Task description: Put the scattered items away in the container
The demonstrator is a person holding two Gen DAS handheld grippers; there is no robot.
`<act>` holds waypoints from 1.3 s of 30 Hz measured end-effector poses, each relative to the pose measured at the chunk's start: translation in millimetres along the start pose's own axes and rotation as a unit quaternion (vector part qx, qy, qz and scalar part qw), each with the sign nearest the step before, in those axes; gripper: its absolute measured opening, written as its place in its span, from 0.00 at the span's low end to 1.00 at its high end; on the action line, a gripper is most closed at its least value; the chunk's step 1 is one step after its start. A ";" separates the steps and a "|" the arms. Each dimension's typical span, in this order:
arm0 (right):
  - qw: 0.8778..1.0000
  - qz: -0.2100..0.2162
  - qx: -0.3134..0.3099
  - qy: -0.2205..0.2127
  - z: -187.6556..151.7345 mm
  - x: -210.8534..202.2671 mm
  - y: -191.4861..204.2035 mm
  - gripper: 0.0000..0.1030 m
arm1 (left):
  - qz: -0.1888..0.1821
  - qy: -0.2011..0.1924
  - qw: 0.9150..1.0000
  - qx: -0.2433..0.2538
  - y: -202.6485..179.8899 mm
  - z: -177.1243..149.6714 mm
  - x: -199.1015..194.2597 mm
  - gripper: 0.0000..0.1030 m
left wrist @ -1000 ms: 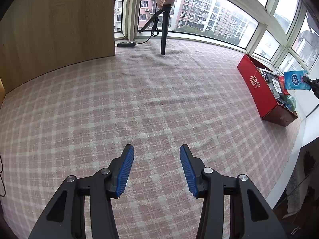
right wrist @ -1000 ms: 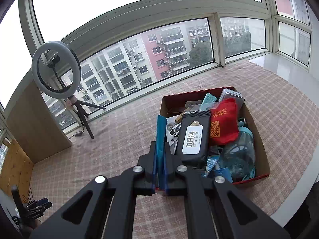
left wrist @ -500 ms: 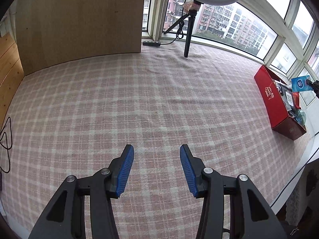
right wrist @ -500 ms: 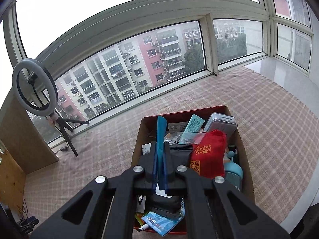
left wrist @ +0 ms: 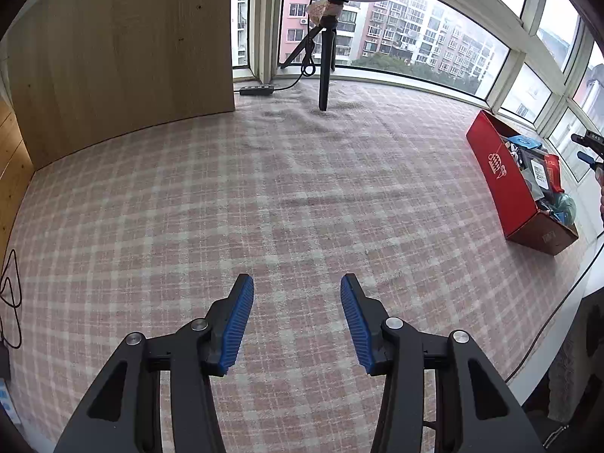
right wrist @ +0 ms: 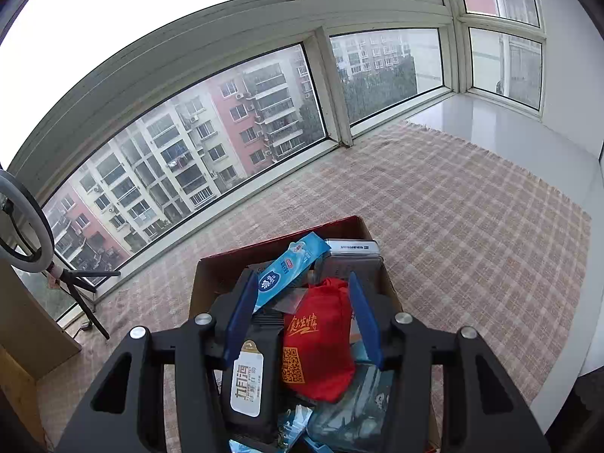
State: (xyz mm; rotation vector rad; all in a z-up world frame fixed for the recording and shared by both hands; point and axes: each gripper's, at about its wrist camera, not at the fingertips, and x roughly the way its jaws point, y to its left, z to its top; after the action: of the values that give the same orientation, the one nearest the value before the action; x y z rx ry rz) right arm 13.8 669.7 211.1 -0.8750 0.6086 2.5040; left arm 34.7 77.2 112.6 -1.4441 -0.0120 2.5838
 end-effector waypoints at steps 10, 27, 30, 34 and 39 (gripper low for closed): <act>0.999 0.030 -0.018 0.026 -26.0 -4.0 27.4 0.50 | -0.002 0.007 1.000 -0.008 3.5 -1.8 5.6 0.44; 0.972 0.146 -0.165 0.078 -139.2 -47.5 209.7 0.59 | 0.034 -0.017 0.997 -0.073 77.6 -25.7 -19.5 0.44; 0.967 0.157 -0.180 0.089 -164.4 -55.0 233.8 0.60 | 0.047 -0.022 0.995 -0.079 92.8 -26.3 -27.5 0.46; 0.962 0.162 -0.198 0.092 -195.0 -66.0 259.4 0.60 | 0.064 -0.034 0.994 -0.079 106.9 -25.2 -39.1 0.46; 0.959 0.152 -0.224 0.086 -222.9 -84.0 280.5 0.60 | 0.072 -0.068 0.992 -0.082 110.7 -17.6 -63.6 0.51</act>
State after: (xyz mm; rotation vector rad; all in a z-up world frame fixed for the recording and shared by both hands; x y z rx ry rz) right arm 35.7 303.5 182.4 -1.2529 0.2355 2.9279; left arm 65.1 -43.4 146.4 -1.3638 -0.1474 2.8556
